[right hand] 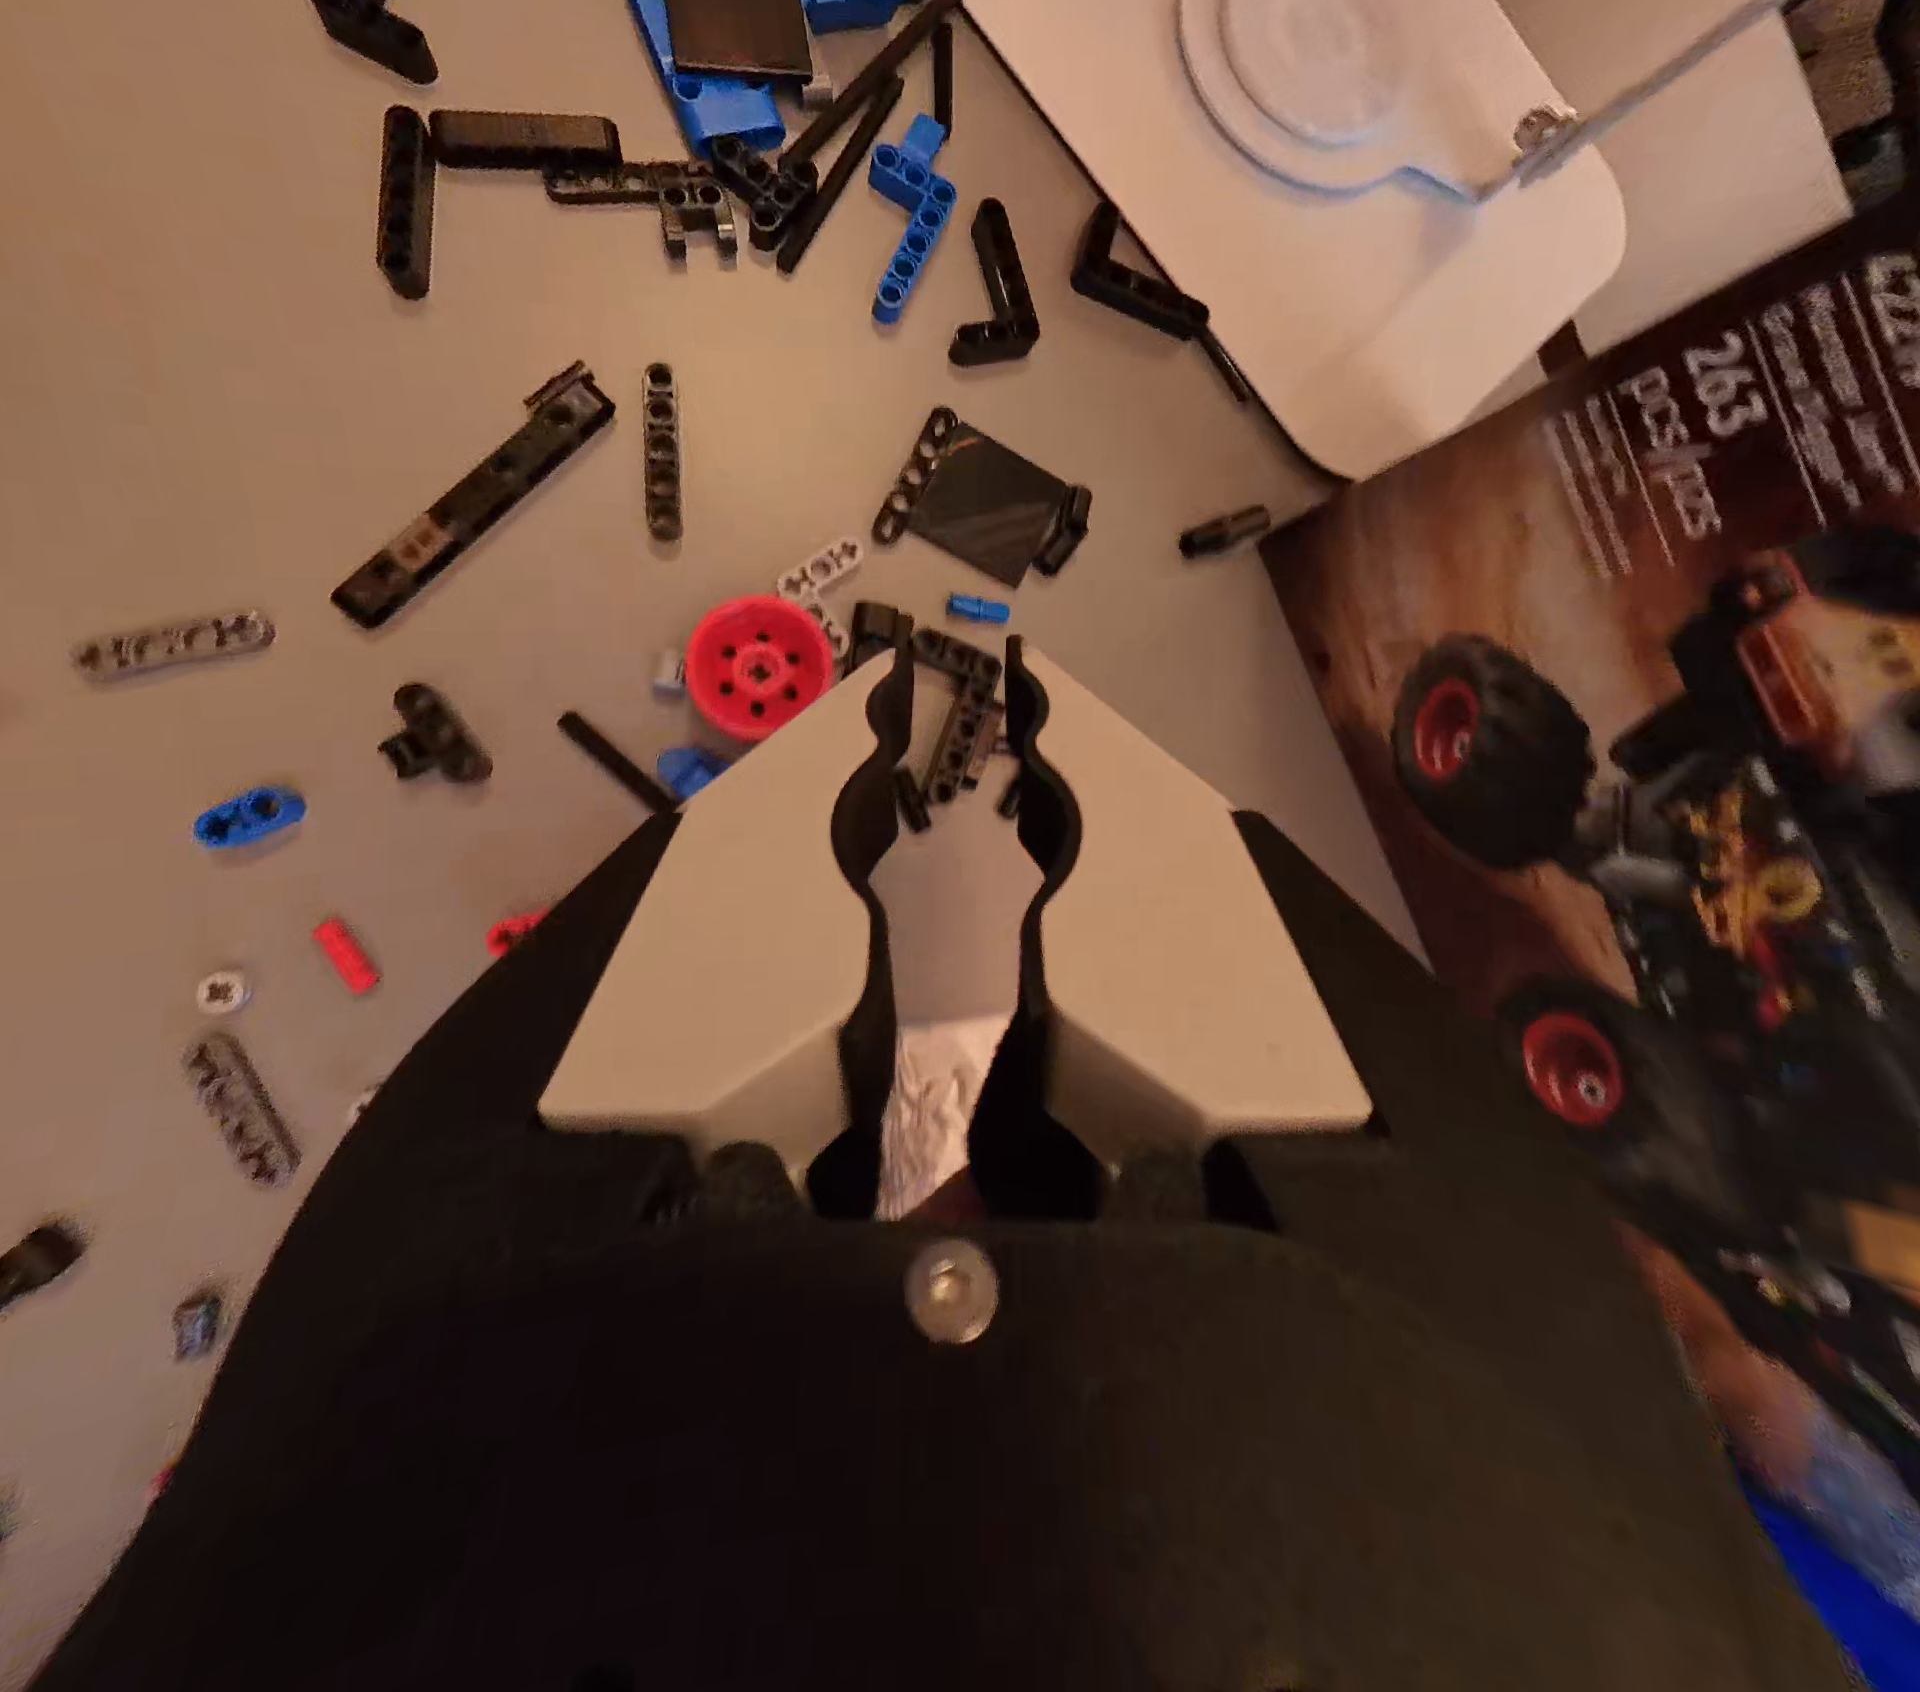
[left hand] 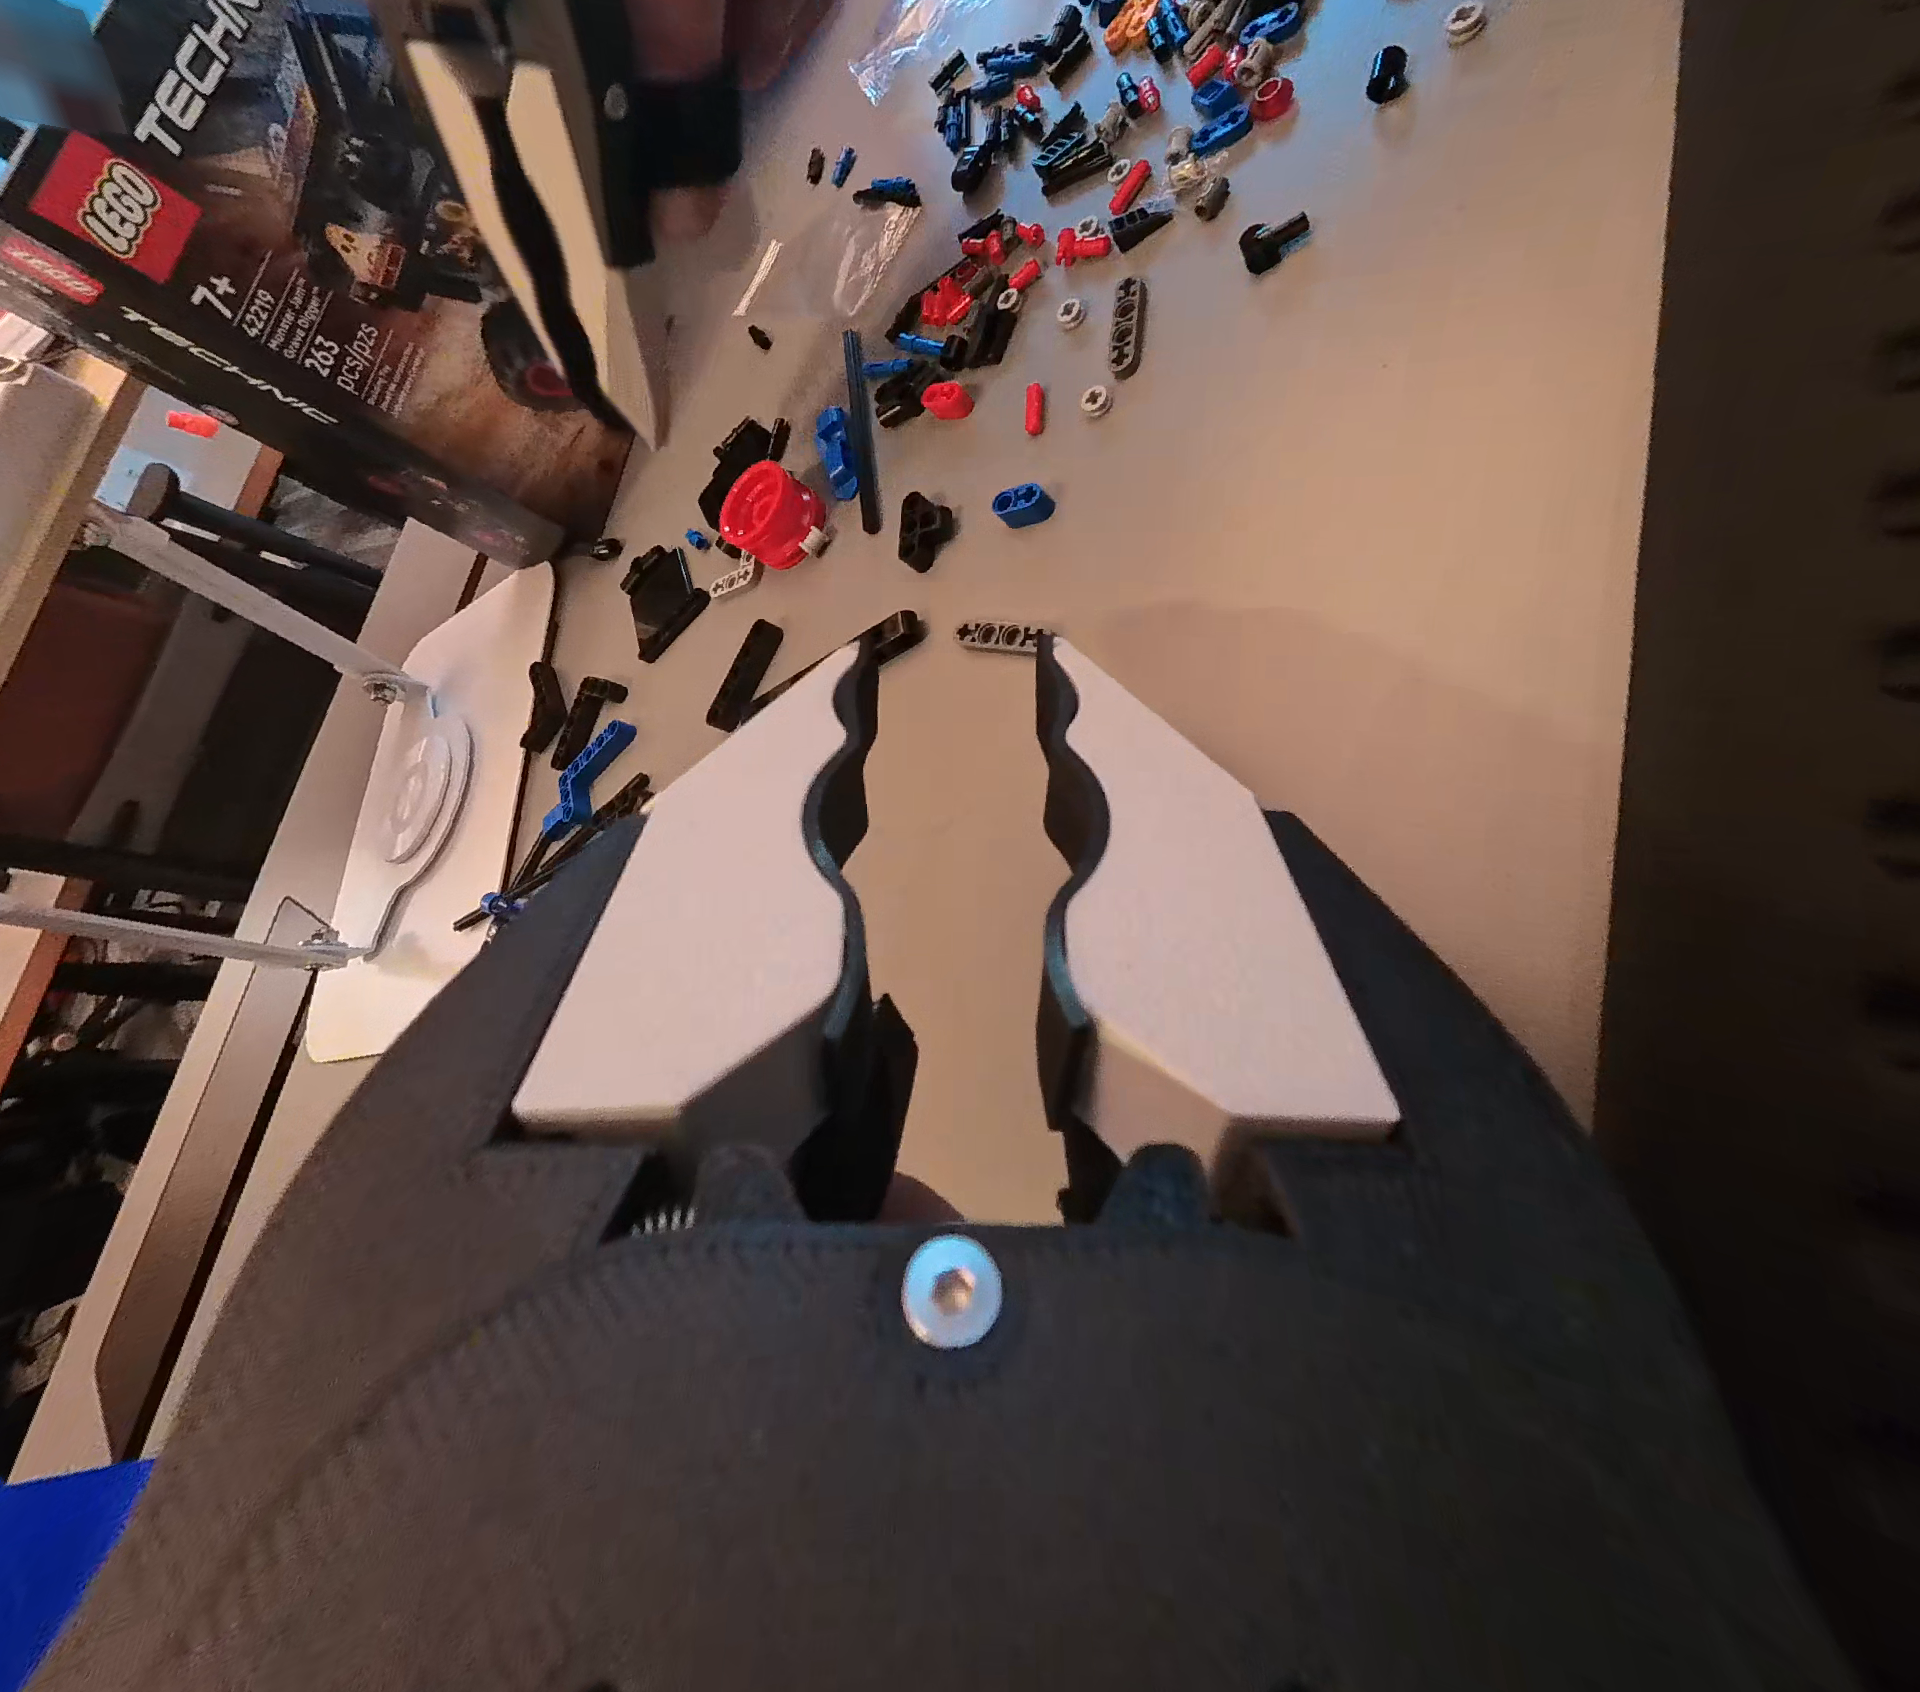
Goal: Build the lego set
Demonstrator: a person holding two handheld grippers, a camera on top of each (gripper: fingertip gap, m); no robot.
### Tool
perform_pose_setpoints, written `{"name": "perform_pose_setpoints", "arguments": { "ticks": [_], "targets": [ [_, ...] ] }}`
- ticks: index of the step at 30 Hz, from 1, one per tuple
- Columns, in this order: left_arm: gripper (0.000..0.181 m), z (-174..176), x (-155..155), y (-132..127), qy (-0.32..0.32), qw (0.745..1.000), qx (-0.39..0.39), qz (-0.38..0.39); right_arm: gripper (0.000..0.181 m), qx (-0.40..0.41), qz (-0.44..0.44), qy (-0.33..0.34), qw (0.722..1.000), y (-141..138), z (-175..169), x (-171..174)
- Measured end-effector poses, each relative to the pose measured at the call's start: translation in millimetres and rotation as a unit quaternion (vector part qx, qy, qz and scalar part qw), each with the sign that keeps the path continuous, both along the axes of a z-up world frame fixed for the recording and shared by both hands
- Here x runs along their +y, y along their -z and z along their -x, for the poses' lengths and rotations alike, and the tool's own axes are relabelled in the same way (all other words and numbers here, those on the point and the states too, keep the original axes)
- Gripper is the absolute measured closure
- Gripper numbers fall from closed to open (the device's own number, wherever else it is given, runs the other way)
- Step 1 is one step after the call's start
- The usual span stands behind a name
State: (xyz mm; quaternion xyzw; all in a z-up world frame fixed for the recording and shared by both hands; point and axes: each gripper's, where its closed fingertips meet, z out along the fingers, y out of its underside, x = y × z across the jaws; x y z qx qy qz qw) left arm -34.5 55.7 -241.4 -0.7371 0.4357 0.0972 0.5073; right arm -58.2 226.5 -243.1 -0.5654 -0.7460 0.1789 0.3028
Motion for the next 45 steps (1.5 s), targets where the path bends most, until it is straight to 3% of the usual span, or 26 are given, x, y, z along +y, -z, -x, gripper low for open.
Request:
{"name": "perform_pose_setpoints", "arguments": {
  "ticks": [11, 16, 24, 31, 35, 40, 45],
  "targets": [
    [0.155, -0.6, 0.2, -2.9, 0.006, 1.0, -0.014, -0.003, 0.17, -0.056, 0.074, -0.02, 0.996, 21.2, 37.6, -6.0],
    [0.155, -2.8, -1.3, -5.9, 0.003, 1.0, -0.017, -0.004, 0.156, -0.102, 0.092, -0.012, 0.991, 42.4, 43.1, -11.9],
    [0.155, -13.4, -4.3, -11.4, 0.002, 1.0, -0.018, -0.006, 0.177, -0.103, 0.059, -0.015, 0.993, 42.3, 50.3, -12.4],
    [0.154, -17.2, -3.3, -12.2, 0.0, 1.0, -0.018, -0.004, 0.165, -0.098, 0.031, -0.064, 0.993, 40.4, 60.8, -23.9],
    [0.155, -16.4, -2.2, -12.4, -0.002, 1.0, -0.019, -0.005, 0.177, -0.105, 0.054, -0.068, 0.991, 44.2, 63.3, -26.5],
    [0.154, -12.7, 0.8, -14.6, -0.013, 1.0, -0.026, -0.008, 0.177, -0.067, 0.059, -0.068, 0.994, 23.8, 58.9, -34.1],
    [0.149, 1.2, 6.0, -25.9, -0.046, 0.997, -0.064, -0.019, 0.178, -0.015, 0.056, -0.107, 0.993, -20.4, 28.0, -74.3]
  ]
}}
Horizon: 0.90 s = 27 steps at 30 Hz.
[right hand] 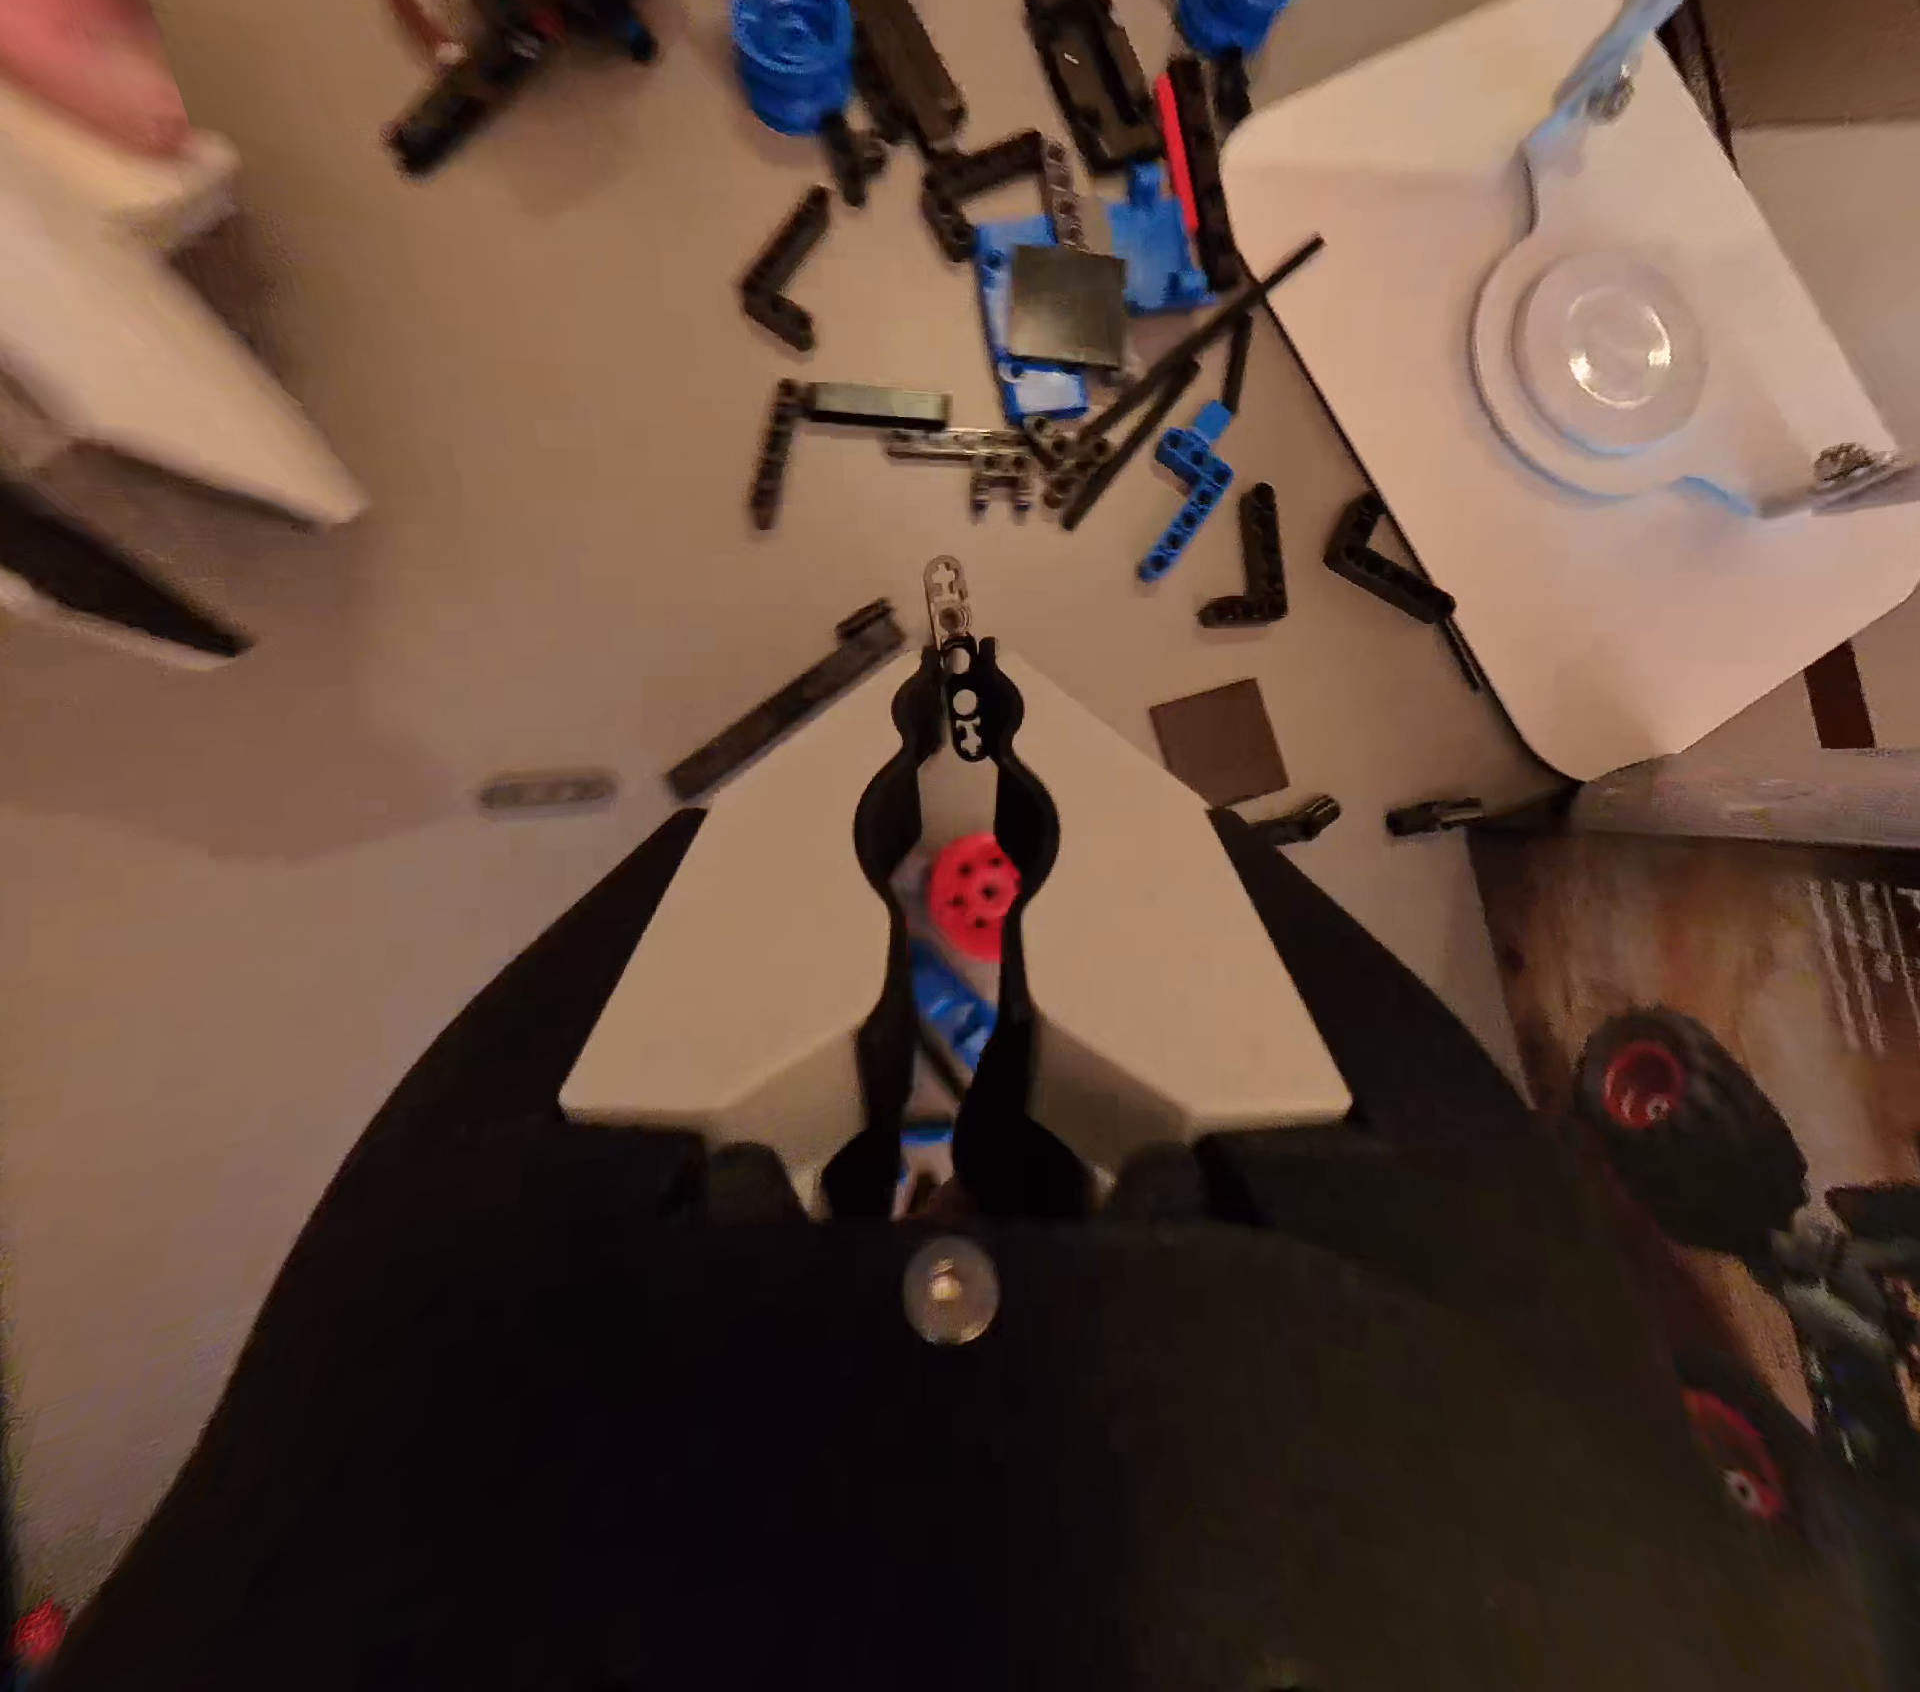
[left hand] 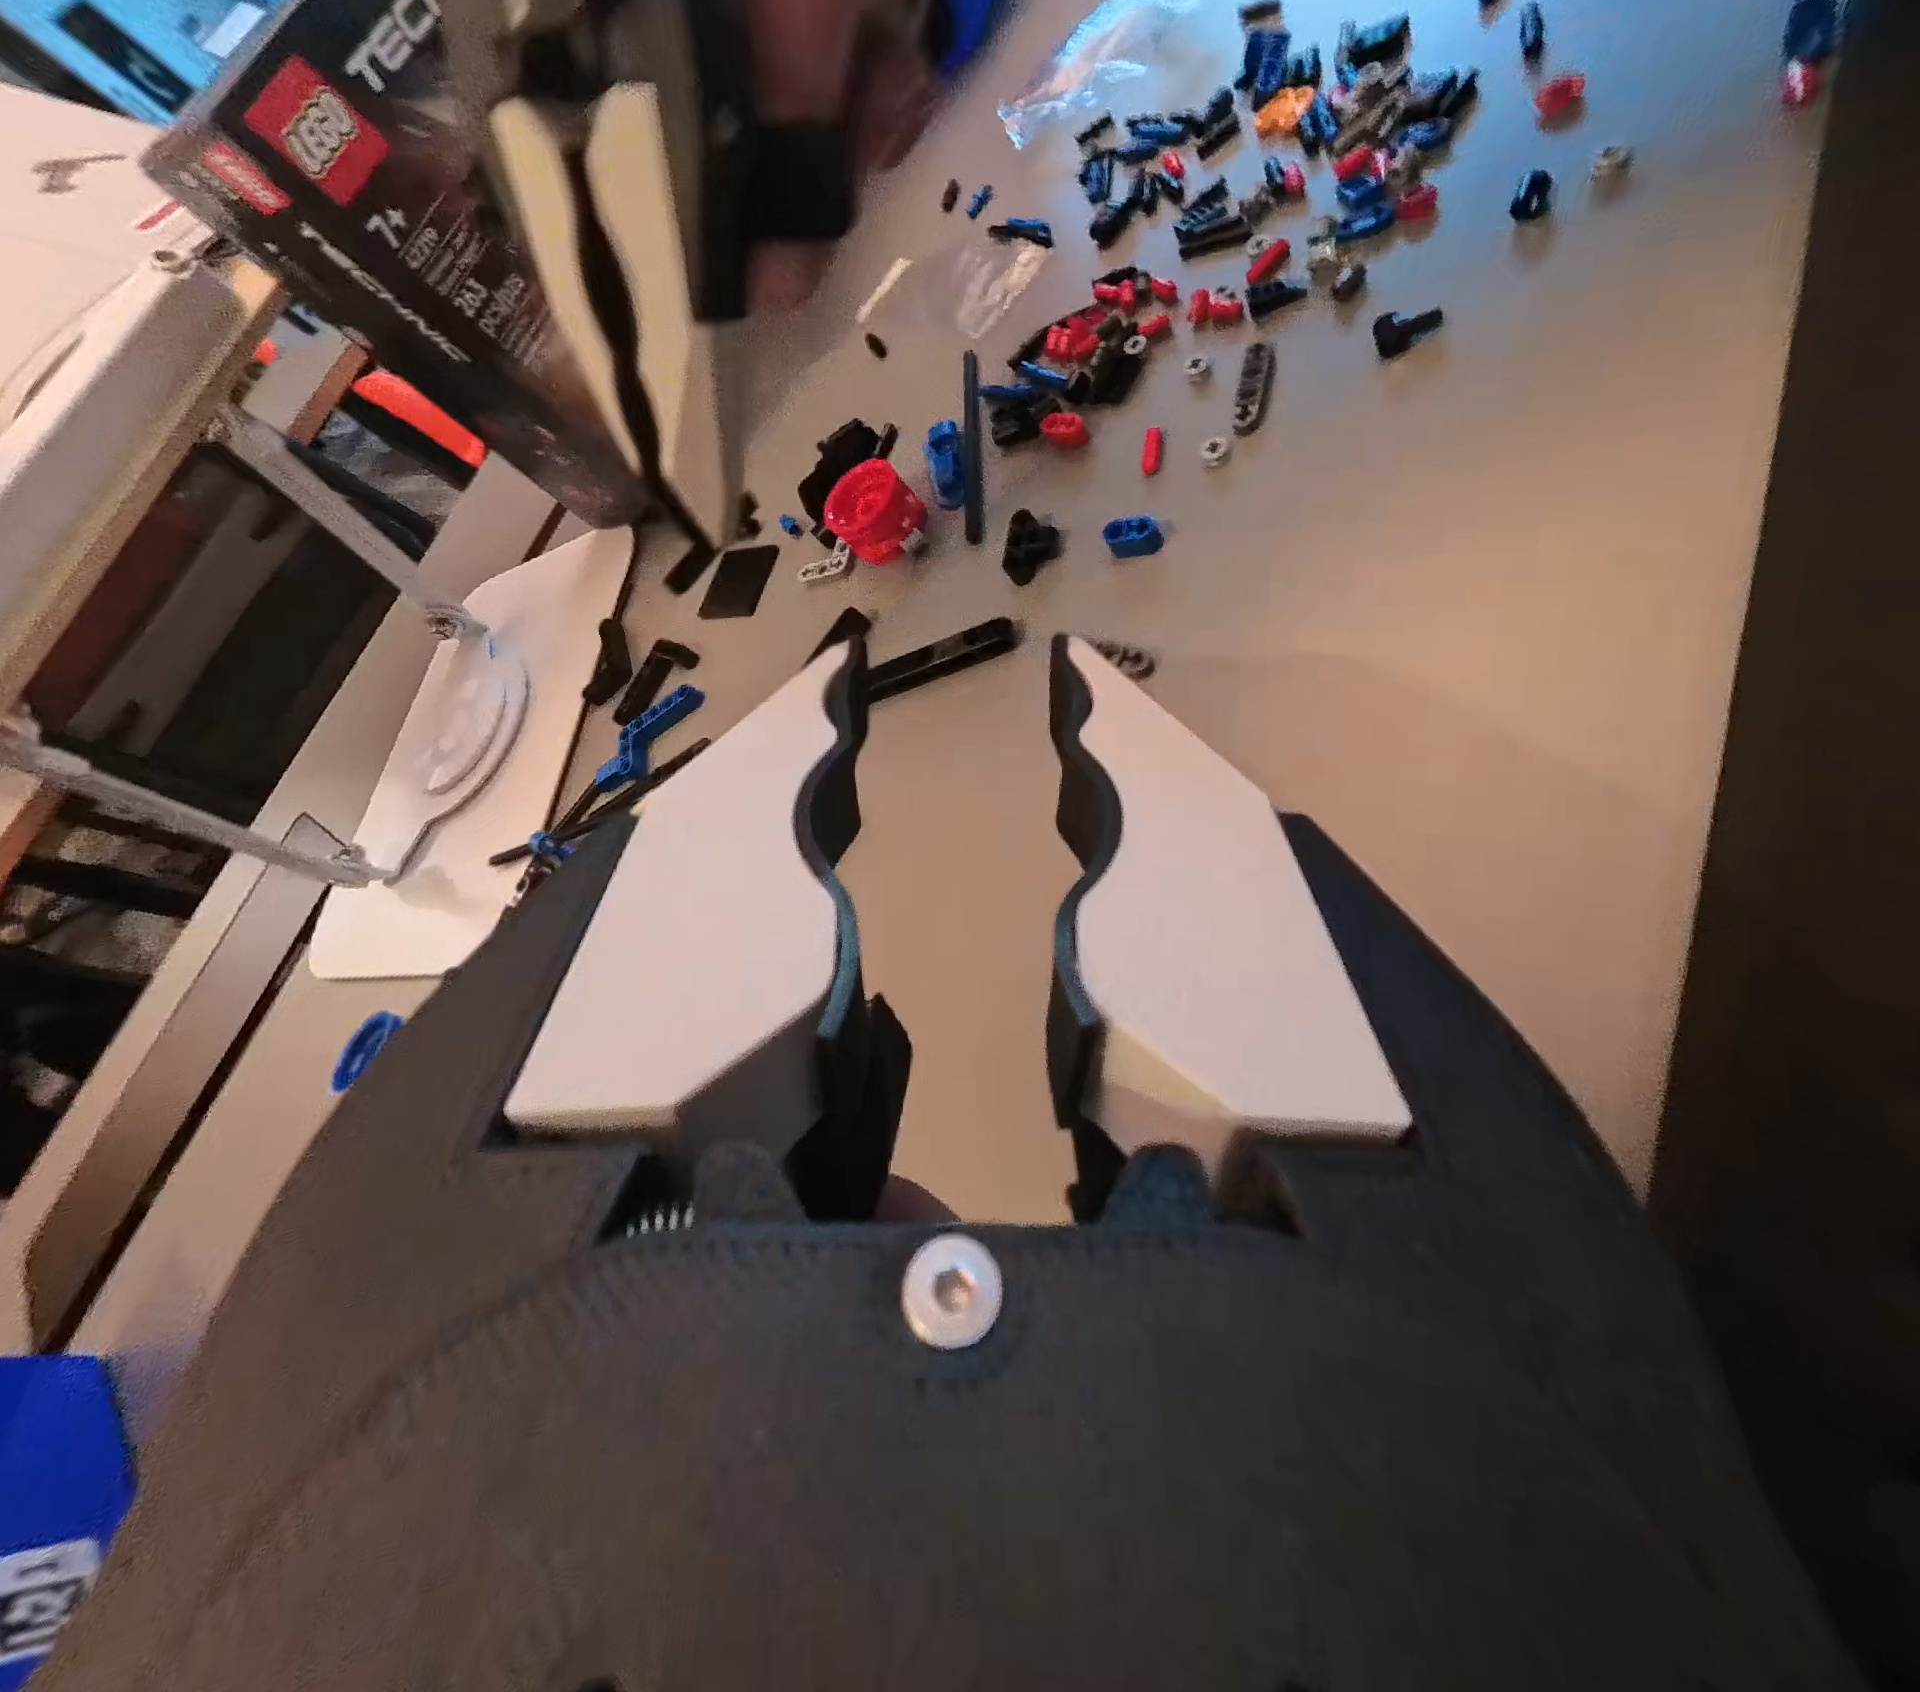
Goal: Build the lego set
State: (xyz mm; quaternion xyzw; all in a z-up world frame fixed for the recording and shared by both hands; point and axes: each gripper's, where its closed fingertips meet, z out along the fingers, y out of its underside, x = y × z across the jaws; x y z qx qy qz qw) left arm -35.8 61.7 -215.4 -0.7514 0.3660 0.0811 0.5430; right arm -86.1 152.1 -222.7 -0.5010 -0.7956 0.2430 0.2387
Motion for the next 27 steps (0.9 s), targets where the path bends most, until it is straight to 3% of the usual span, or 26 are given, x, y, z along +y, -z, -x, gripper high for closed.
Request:
{"name": "perform_pose_setpoints", "arguments": {
  "ticks": [3, 7, 11, 15, 22, 27],
  "targets": [
    [0.145, 7.5, 0.5, -10.8, -0.014, 0.999, -0.038, -0.009, 0.178, 0.0, -0.007, -0.049, 0.999, -6.8, -30.0, -35.5],
    [0.144, 13.4, 0.2, -13.9, -0.022, 0.999, -0.039, -0.015, 0.178, -0.031, -0.019, -0.092, 0.995, 8.7, -68.7, -73.8],
    [0.143, 7.8, -2.6, -6.3, -0.007, 1.0, -0.028, -0.003, 0.178, -0.053, 0.013, -0.1, 0.993, 32.9, -96.8, -107.1],
    [0.143, -3.0, -5.1, 3.9, 0.019, 0.999, -0.02, 0.018, 0.177, -0.07, 0.015, -0.089, 0.993, 59.4, -103.6, -124.5],
    [0.143, -5.6, -7.2, 16.1, 0.031, 0.999, -0.007, 0.038, 0.161, -0.039, 0.017, -0.053, 0.998, 48.1, -103.0, -115.0],
    [0.144, -7.5, -7.3, 19.8, 0.036, 0.998, -0.001, 0.042, 0.163, -0.01, -0.011, 0.031, 0.999, 24.5, -118.6, -56.1]
  ]
}}
